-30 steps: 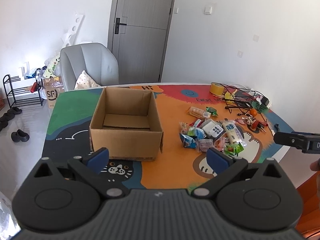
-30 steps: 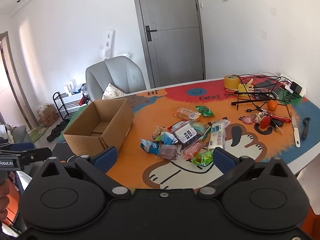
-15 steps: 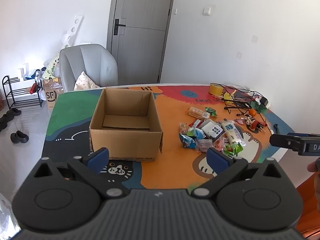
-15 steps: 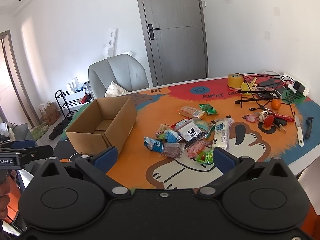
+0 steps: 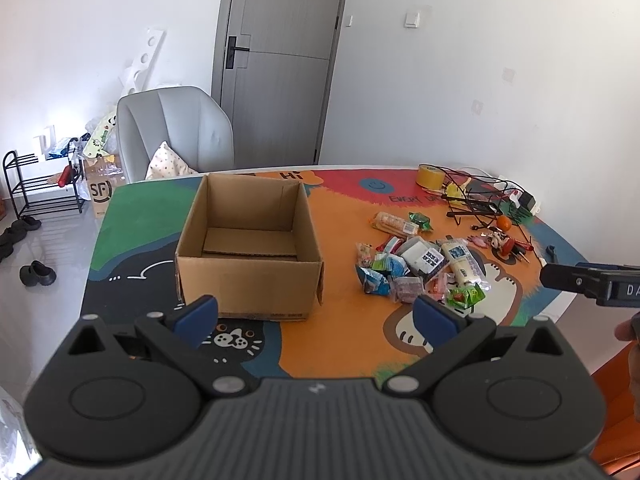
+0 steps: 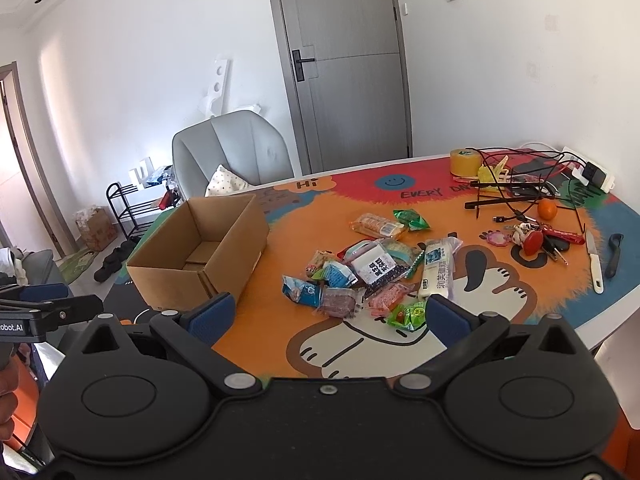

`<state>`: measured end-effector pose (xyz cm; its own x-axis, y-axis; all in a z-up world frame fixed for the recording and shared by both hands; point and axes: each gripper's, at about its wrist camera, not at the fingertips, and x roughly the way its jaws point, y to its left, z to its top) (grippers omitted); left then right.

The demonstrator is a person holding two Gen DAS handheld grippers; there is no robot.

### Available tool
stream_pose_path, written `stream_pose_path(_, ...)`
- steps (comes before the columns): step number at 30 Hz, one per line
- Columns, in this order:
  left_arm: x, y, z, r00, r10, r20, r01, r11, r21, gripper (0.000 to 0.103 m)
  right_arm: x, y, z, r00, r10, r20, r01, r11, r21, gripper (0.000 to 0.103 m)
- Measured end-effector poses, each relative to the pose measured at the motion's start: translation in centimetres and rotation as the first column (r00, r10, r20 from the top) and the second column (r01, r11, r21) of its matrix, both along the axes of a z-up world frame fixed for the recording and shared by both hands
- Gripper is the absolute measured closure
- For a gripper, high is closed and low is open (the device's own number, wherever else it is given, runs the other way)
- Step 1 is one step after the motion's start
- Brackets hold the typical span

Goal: Organize snacks

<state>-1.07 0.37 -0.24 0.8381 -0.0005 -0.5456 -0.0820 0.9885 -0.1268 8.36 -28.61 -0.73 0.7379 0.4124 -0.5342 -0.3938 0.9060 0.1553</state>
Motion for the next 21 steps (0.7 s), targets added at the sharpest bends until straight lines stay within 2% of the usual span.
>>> stream_pose_path(13,0.4,-0.3,-0.1,1.0,-0.011,0.0,0.011,1.0,0.01,0.0,0.5,-0.1,-0.3,1.0,-0.019,0.006,0.019,1.0,0.002,0.0)
stream_pose_path(21,2.4,-0.4,-1.5,1.0,-0.001,0.005,0.001,1.0,0.006,0.0,2.1,0.2,-1.6,0.999,-0.054,-0.006,0.054,0.998,-0.014,0.0)
